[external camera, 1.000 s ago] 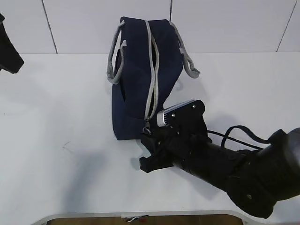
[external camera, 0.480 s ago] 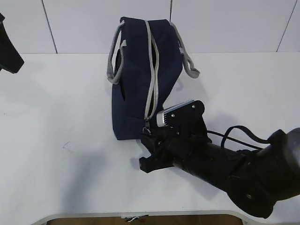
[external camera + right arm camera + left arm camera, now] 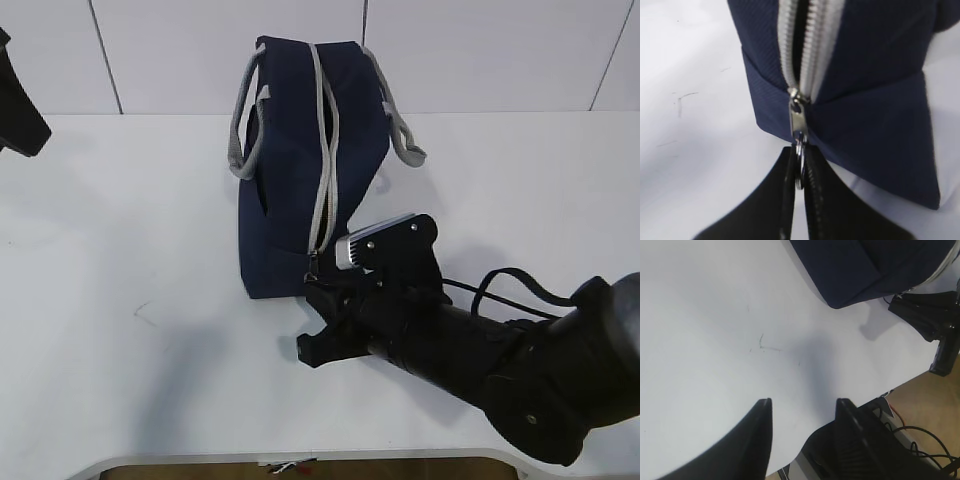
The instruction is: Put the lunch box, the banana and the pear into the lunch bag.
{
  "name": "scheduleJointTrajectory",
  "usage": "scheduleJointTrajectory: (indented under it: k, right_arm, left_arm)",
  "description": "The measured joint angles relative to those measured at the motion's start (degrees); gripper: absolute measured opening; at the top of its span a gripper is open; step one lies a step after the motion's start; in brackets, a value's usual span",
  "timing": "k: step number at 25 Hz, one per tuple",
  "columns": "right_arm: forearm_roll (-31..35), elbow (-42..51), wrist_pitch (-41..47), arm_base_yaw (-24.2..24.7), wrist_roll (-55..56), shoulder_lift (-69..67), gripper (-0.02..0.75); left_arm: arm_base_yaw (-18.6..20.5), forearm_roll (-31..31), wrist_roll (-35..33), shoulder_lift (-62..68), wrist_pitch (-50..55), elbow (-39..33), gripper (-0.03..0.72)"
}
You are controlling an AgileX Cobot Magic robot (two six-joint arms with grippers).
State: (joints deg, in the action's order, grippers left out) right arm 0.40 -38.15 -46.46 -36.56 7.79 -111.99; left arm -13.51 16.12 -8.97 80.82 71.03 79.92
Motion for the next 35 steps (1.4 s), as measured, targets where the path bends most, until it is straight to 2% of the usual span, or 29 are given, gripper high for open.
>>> scheduleJointTrajectory:
  k: [6, 21, 35]
  right_arm:
    - [-0.7, 0.0, 1.4, 0.0, 3.8, 0.0, 0.064]
    - [-1.1, -1.2, 10.5, 0.0, 4.0, 5.0, 0.057]
    - [-1.8, -3.1, 14.5, 0.0, 3.9, 4.4, 0.156]
  left_arm:
    - [0.0, 0.0, 0.0, 0.0, 0.0, 0.0, 0.316]
    - [0.0, 0.0, 0.0, 0.0, 0.0, 0.0, 0.316]
    - [0.0, 0.0, 0.0, 0.0, 0.0, 0.0, 0.316]
